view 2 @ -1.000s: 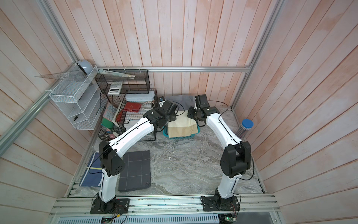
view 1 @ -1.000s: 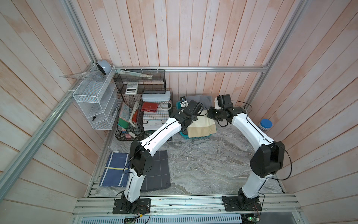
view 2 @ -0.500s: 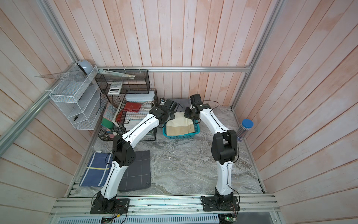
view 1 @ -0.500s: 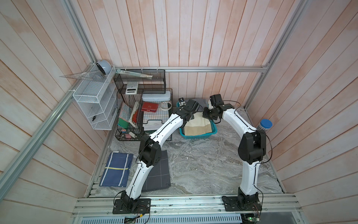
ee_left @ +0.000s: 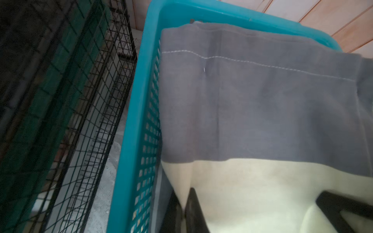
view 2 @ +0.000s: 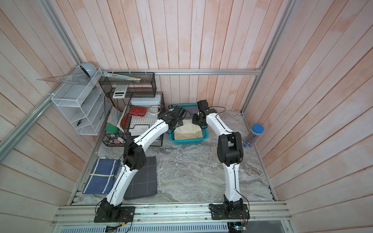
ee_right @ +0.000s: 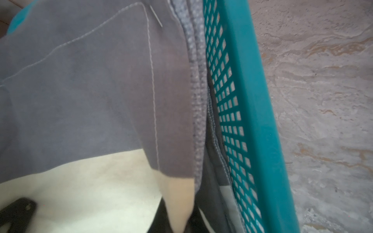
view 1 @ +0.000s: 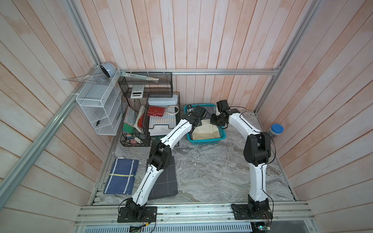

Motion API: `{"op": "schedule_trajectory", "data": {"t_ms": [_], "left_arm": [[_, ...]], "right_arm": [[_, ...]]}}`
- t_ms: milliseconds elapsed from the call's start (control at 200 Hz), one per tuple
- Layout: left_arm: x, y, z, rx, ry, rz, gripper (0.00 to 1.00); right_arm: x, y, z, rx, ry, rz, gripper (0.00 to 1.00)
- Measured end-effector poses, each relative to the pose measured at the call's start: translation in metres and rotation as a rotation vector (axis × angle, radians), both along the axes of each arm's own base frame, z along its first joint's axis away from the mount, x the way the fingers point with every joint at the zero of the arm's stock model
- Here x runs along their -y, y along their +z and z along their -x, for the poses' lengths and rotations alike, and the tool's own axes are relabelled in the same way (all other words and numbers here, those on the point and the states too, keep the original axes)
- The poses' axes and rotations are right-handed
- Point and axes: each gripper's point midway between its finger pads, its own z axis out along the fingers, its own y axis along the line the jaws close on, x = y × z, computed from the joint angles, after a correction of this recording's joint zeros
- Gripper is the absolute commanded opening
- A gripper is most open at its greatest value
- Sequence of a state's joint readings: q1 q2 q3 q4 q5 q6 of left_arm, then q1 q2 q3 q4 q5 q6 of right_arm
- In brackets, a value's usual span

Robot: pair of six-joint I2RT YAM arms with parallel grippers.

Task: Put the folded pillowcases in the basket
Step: Place the pillowcase in the basket.

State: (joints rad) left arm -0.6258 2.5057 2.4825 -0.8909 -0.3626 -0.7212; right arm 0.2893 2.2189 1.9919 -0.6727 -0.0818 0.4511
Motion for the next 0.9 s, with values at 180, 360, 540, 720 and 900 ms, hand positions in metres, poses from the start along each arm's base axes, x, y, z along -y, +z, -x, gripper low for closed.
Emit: {"op": "schedule_trajectory", "data": {"t_ms": [180,360,540,720,900], "left_arm": [[-0.001,-0.012,-0.006,-0.009,0.001,-0.001,0.0],[-0.001,-0.022,-0.008,-0.016,-0.003,-0.013,0.01],[-0.002,-0.017,-0.013,0.001,-0.005,-0.009,0.25],[-0.013,-0.016,-0.019,0.004,0.021,-0.018,0.38],[-0.012,-0.011,-0.018,0.012,0.017,-0.017,0.45]], "right_arm": [[-0.002,-0.008,-0.008,-0.013,0.001,0.008,0.0],[-0.002,-0.019,-0.011,-0.04,0.001,0.016,0.0],[-0.003,-0.021,-0.016,-0.042,0.001,0.017,0.17],[0.008,-0.02,-0.02,-0.04,-0.025,0.04,0.46],[0.011,-0.01,-0.022,-0.026,-0.03,0.05,0.5]]}}
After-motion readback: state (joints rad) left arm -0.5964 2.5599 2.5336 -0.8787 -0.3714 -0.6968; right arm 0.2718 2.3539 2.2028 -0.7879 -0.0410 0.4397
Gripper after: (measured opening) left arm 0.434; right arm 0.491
